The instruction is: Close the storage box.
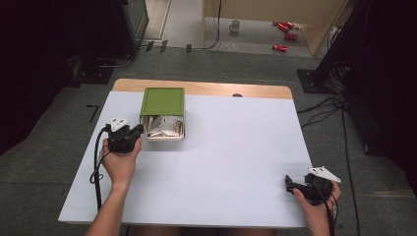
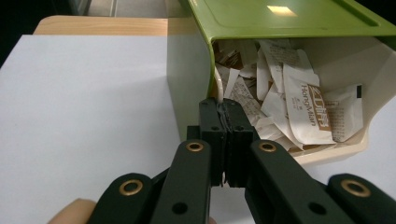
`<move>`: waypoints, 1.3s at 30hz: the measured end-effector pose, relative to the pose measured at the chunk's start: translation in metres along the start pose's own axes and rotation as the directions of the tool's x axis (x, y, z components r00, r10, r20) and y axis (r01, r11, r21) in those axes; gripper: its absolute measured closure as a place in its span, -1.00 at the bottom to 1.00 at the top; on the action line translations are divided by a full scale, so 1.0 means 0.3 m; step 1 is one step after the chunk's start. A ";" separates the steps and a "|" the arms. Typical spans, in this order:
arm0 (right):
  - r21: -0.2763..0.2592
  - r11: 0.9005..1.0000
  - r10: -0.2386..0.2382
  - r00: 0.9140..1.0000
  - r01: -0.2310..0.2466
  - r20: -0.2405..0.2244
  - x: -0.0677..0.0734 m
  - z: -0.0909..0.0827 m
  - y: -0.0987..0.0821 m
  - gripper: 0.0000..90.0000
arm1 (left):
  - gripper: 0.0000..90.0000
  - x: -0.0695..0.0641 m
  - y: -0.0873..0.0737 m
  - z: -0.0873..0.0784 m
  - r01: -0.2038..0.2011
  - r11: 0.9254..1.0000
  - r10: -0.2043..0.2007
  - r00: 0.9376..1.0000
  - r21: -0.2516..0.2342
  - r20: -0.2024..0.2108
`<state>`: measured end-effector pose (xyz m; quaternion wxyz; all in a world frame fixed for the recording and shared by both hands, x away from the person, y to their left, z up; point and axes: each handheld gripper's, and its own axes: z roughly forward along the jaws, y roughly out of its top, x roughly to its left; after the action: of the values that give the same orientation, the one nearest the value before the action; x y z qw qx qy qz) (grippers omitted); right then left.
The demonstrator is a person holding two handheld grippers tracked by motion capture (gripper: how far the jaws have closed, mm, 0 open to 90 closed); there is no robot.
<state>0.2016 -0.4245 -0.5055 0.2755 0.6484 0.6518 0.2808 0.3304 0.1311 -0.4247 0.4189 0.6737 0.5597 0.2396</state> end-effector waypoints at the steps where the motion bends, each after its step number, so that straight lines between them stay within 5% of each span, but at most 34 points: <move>1: 0.000 1.000 0.000 1.000 0.000 0.000 0.000 0.000 0.000 -1.00 | 0.99 0.003 -0.003 0.000 0.006 1.000 -0.006 1.000 -0.004 0.006; 9: 0.000 1.000 0.002 1.000 -0.002 -0.001 0.000 0.000 0.000 -1.00 | 0.55 0.023 -0.026 -0.014 0.013 1.000 -0.013 1.000 -0.019 0.008; 15: 0.002 1.000 0.001 1.000 -0.001 0.000 0.000 0.000 0.000 -1.00 | -0.19 0.054 -0.032 -0.050 0.015 1.000 -0.015 1.000 -0.005 -0.018; 22: 0.000 1.000 0.000 1.000 0.000 0.001 0.000 0.000 0.000 -1.00 | -0.76 0.072 -0.052 -0.113 -0.015 1.000 0.016 0.998 0.006 -0.062; 24: -0.001 1.000 -0.001 1.000 0.001 0.000 0.000 0.000 0.000 -1.00 | -0.96 0.082 -0.060 -0.129 -0.031 0.999 0.032 0.998 0.016 -0.046; 27: 0.000 1.000 0.000 1.000 0.000 0.001 0.000 0.000 0.000 -1.00 | -1.00 0.105 -0.075 -0.157 -0.014 1.000 0.015 0.999 0.010 -0.032; 39: 0.000 1.000 -0.003 1.000 0.003 0.002 0.001 0.000 0.000 -1.00 | -1.00 0.176 -0.163 -0.227 -0.007 0.999 0.012 0.994 0.046 -0.106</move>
<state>0.2015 -0.4243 -0.5054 0.2765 0.6477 0.6524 0.2799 0.2631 0.2027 -0.4369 0.3720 0.6719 0.5833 0.2644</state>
